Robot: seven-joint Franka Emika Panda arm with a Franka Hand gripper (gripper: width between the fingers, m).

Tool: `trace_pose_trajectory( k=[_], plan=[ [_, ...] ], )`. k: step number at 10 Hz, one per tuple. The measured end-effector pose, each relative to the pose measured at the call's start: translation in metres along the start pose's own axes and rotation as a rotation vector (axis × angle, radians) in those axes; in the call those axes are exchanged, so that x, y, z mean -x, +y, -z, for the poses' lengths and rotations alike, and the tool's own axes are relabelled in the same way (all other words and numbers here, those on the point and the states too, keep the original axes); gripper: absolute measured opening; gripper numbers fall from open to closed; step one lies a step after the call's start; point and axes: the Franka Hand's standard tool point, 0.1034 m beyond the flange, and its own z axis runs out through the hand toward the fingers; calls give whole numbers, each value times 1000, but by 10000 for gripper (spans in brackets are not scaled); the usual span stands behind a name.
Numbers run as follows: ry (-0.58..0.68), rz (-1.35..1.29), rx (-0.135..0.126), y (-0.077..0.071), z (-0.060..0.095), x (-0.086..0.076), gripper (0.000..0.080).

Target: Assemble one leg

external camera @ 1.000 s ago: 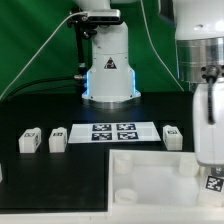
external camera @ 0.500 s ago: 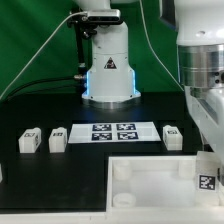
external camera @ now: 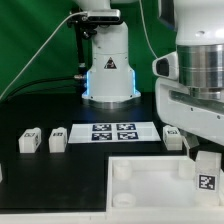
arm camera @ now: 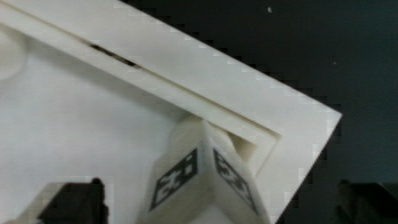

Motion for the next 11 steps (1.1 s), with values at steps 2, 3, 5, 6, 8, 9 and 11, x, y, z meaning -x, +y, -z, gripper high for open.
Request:
trace_pose_trajectory(
  k=[2, 3, 5, 6, 8, 9, 11],
  plan=[
    [40, 361, 7, 0, -1, -7, 649],
    [48, 433, 5, 1, -3, -12, 649],
    [71, 656, 5, 1, -4, -19, 649],
    [72, 601, 2, 0, -4, -19, 649],
    [71, 553, 0, 0, -4, -19, 559],
    [71, 463, -3, 0, -4, -19, 327],
    [68, 270, -11, 0, -4, -18, 291]
  ],
)
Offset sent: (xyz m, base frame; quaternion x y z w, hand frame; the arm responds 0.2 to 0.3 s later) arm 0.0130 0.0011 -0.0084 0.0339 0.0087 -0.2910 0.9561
